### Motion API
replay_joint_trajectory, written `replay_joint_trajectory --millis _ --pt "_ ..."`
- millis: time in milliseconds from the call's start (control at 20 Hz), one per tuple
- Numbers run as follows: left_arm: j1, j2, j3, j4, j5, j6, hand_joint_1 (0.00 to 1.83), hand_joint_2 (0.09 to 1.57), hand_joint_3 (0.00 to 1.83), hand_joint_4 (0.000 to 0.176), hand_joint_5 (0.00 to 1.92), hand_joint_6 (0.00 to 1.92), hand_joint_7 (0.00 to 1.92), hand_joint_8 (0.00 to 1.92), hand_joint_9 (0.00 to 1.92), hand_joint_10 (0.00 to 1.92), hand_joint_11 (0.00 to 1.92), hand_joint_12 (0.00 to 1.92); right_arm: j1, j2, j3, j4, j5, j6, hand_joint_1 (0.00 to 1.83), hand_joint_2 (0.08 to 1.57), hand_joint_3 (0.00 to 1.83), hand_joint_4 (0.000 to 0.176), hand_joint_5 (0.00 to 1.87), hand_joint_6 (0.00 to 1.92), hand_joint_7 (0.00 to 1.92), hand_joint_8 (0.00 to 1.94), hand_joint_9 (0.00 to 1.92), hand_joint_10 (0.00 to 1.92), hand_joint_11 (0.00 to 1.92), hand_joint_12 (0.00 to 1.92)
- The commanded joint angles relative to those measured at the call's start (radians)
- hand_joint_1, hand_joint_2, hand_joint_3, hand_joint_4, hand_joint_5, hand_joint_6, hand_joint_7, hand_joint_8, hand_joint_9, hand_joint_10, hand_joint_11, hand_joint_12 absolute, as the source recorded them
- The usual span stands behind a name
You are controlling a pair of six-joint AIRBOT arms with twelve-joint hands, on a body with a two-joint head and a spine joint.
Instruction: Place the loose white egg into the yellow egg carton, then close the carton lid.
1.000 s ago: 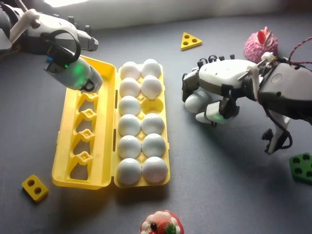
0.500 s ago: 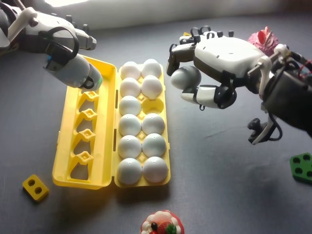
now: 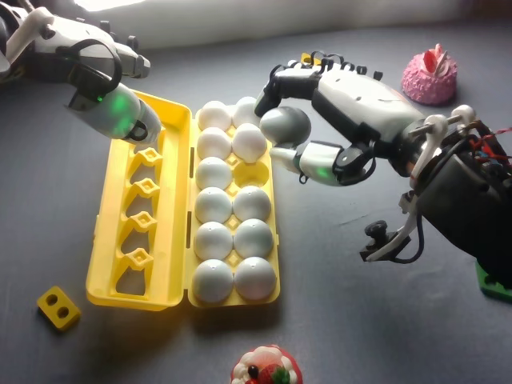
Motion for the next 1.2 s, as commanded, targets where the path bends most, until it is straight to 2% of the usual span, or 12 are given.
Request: replay_joint_trajectory --millis 0,100,200,300,650,700,800,850,900,1000,1150 --pt "-0.014 0.002 0.005 0.048 -0.048 -0.001 0.26 1.39 0.00 0.000 0.00 0.00 0.00 0.00 0.01 0.00 0.00 0.16 0.004 -0.003 0.002 -0.043 0.100 0.039 1.09 1.23 0.00 0.000 0.77 1.33 0.47 0.01 0.17 0.03 0.00 0.74" --pt "-0.014 0.002 0.009 0.048 -0.047 -0.001 0.27 1.38 0.00 0.000 0.00 0.00 0.00 0.00 0.02 0.00 0.00 0.20 0.004 -0.009 0.002 -0.043 0.100 0.072 1.09 1.23 0.00 0.000 0.77 1.32 0.45 0.00 0.16 0.03 0.00 0.73" --pt "-0.014 0.004 0.010 0.047 -0.047 -0.002 0.29 1.37 0.00 0.000 0.00 0.00 0.00 0.00 0.03 0.01 0.00 0.23 0.000 -0.017 0.007 -0.043 0.094 0.130 1.09 1.23 0.00 0.000 0.77 1.33 0.45 0.00 0.16 0.03 0.00 0.62" --pt "-0.014 0.006 0.010 0.047 -0.044 -0.004 0.25 1.38 0.00 0.000 0.00 0.00 0.00 0.00 0.02 0.00 0.00 0.22 -0.004 -0.032 0.024 -0.043 0.079 0.174 1.09 1.23 0.00 0.000 0.76 1.34 0.45 0.00 0.16 0.02 0.00 0.65" --pt "-0.014 0.006 0.009 0.040 -0.043 -0.009 0.31 1.37 0.00 0.000 0.00 0.00 0.00 0.00 0.01 0.00 0.00 0.20 -0.015 -0.084 0.069 -0.043 0.052 0.209 1.09 1.23 0.00 0.000 0.77 1.33 0.47 0.01 0.17 0.03 0.00 0.75" --pt "-0.014 0.006 0.009 0.040 -0.043 -0.009 0.28 1.38 0.00 0.000 0.00 0.00 0.00 0.00 0.00 0.00 0.00 0.12 -0.016 -0.092 0.078 -0.043 0.052 0.210 1.09 1.23 0.00 0.000 0.76 1.33 0.48 0.01 0.17 0.03 0.00 0.79" --pt "-0.014 0.006 0.009 0.040 -0.042 -0.009 0.27 1.39 0.00 0.000 0.00 0.00 0.00 0.00 0.01 0.00 0.00 0.17 -0.017 -0.107 0.095 -0.043 0.051 0.210 1.09 1.23 0.00 0.000 0.76 1.33 0.48 0.00 0.17 0.03 0.00 0.80" --pt "-0.014 0.006 0.009 0.040 -0.042 -0.009 0.25 1.40 0.00 0.000 0.00 0.00 0.00 0.00 0.00 0.00 0.00 0.14 -0.019 -0.114 0.106 -0.043 0.050 0.210 1.09 1.23 0.00 0.000 0.77 1.32 0.45 0.01 0.16 0.03 0.00 0.70" --pt "-0.014 0.006 0.009 0.040 -0.042 -0.010 0.26 1.39 0.00 0.000 0.00 0.00 0.00 0.00 0.02 0.01 0.00 0.18 -0.020 -0.120 0.115 -0.043 0.050 0.212 1.10 1.23 0.00 0.000 0.77 1.31 0.44 0.00 0.15 0.02 0.00 0.66" --pt "-0.014 0.006 0.009 0.040 -0.042 -0.010 0.24 1.40 0.00 0.000 0.00 0.00 0.00 0.00 0.00 0.00 0.00 0.13 -0.021 -0.131 0.134 -0.043 0.050 0.226 1.10 1.22 0.00 0.000 0.77 1.31 0.45 0.01 0.16 0.02 0.00 0.69" --pt "-0.014 0.006 0.009 0.040 -0.042 -0.010 0.24 1.40 0.00 0.000 0.00 0.00 0.00 0.00 0.02 0.00 0.00 0.24 -0.021 -0.135 0.135 -0.043 0.050 0.232 1.10 1.22 0.00 0.000 0.78 1.31 0.45 0.00 0.17 0.03 0.00 0.77"
